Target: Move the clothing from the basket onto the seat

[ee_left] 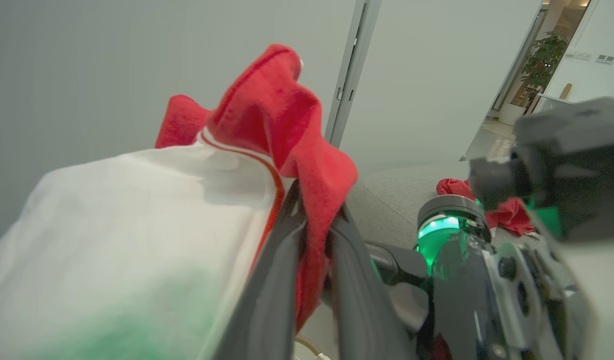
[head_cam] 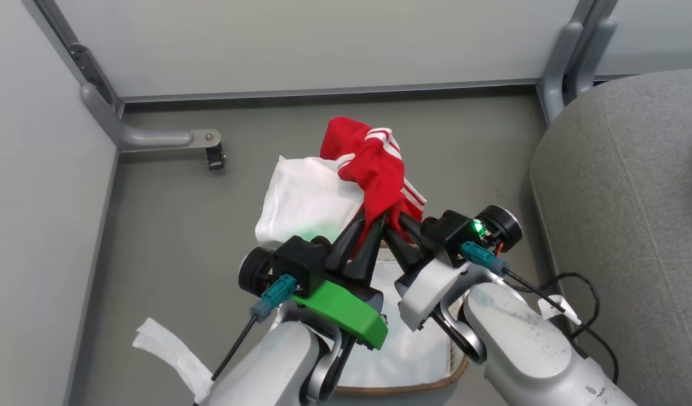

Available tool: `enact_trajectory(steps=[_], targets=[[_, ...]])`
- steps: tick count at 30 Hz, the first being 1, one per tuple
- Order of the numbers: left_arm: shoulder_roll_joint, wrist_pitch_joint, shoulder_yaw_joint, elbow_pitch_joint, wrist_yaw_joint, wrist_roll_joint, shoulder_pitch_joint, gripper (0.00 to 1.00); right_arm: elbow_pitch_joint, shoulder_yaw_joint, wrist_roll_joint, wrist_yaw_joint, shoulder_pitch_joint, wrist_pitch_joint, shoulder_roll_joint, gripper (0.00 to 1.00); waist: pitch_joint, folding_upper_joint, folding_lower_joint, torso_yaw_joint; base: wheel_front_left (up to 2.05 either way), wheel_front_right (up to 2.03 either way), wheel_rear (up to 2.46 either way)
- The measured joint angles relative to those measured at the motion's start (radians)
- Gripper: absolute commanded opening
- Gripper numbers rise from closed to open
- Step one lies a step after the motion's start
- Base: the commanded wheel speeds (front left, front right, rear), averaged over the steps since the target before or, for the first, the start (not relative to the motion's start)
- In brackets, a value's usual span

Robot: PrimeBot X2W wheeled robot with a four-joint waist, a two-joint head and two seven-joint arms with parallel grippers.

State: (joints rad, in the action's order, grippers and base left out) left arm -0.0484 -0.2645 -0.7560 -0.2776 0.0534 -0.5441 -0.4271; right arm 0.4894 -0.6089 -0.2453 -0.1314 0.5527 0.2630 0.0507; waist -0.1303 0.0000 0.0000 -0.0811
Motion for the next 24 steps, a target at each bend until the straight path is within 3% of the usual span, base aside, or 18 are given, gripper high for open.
enact_trajectory(steps=[1, 2, 3, 10, 24], targets=[[-0.001, 0.0, 0.011, 0.003, 0.004, 0.007, 0.0, 0.45, 0.0, 0.007, -0.003, 0.0, -0.006, 0.0, -0.001, 0.0, 0.0, 0.0, 0.0, 0.006, 0.0, 0.0, 0.0], [-0.001, 0.0, 0.019, 0.004, 0.008, 0.015, 0.001, 0.84, 0.002, 0.012, -0.004, 0.0, -0.013, 0.0, -0.001, 0.0, -0.001, 0.0, 0.0, 0.013, 0.0, 0.0, 0.0], [-0.001, 0.001, 0.026, 0.005, 0.008, 0.021, 0.002, 1.0, 0.003, 0.017, -0.009, 0.0, -0.017, 0.0, -0.001, 0.0, -0.001, 0.0, 0.0, 0.019, 0.0, 0.0, 0.0], [-0.001, 0.0, 0.078, -0.021, -0.003, 0.083, 0.011, 1.0, 0.015, 0.077, -0.039, 0.0, -0.059, 0.0, 0.001, 0.0, -0.009, 0.0, 0.0, 0.11, 0.0, 0.0, 0.0], [0.0, 0.0, 0.127, -0.052, -0.058, 0.161, 0.031, 1.0, -0.032, 0.189, -0.057, 0.0, -0.145, 0.0, 0.016, 0.0, -0.03, 0.0, 0.0, 0.417, 0.0, 0.0, 0.0]])
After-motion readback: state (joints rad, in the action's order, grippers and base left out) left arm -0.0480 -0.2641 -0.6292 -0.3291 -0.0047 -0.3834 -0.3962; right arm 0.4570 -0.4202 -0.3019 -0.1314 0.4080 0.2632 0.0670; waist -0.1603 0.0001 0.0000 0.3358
